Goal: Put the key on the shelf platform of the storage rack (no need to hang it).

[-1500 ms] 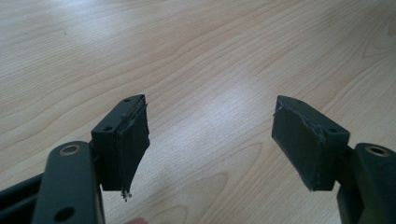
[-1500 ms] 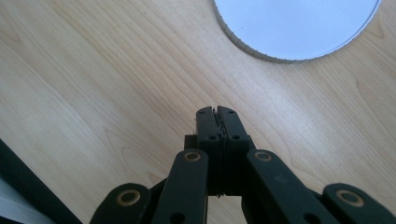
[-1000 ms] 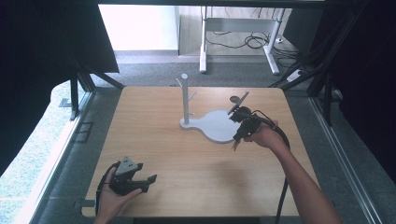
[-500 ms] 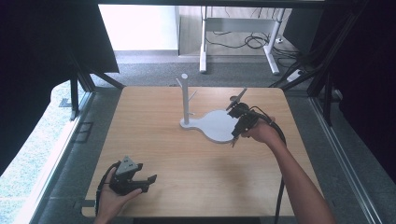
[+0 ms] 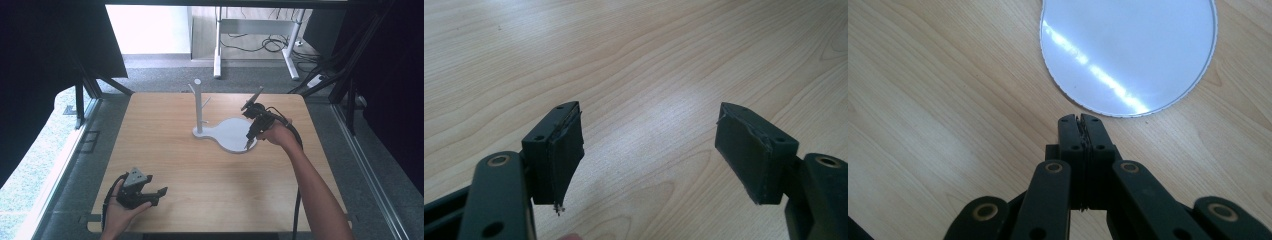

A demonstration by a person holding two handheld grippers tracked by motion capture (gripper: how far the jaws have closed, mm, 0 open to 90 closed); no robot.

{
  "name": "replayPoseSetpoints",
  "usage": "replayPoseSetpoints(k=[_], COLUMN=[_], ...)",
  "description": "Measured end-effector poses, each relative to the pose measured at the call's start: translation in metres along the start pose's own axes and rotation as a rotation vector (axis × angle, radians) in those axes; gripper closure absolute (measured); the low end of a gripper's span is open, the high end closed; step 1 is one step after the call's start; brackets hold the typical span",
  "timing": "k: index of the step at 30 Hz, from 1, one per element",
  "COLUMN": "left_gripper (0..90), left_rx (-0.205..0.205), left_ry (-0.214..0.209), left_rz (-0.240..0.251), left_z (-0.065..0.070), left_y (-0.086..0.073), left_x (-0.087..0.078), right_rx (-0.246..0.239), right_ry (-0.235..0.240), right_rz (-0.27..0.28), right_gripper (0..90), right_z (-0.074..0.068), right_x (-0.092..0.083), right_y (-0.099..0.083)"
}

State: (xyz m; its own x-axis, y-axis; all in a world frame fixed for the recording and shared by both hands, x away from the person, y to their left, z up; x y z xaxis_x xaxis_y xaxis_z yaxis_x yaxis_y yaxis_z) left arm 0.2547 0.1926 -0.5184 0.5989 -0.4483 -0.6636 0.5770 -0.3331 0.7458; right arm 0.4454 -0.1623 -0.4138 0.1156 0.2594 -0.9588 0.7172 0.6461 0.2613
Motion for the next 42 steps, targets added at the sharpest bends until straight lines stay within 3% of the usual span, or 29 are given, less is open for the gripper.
replayPoseSetpoints(k=[24, 42], left_gripper=[27.6, 27.5], left_rx=[-0.008, -0.007], left_ry=[0.002, -0.007], left_rz=[0.003, 0.001], left_z=[-0.003, -0.002], left_y=[-0.001, 0.0], left_x=[-0.001, -0.001], right_rx=[0.044, 0.06], right_ry=[-0.008, -0.022], right_rz=[-0.016, -0.032], right_gripper=[89.6, 89.7], right_z=[0.017, 0.027], right_x=[0.002, 0.018], right_y=[0.028, 0.049])
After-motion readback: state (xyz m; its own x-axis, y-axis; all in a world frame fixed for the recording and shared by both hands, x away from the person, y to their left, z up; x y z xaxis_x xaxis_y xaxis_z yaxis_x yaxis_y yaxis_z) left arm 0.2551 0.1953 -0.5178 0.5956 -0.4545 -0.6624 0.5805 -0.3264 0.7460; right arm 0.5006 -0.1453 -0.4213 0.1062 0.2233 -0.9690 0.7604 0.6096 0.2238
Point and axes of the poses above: each handheld gripper's, and its own axes: x roughly forward along the jaws, y roughly out of its top, z roughly to its right, the point moved 3 cm from there along x, roughly forward along the jaws, and after that the axes turned 4 degrees about y, right-handed, at the moved point
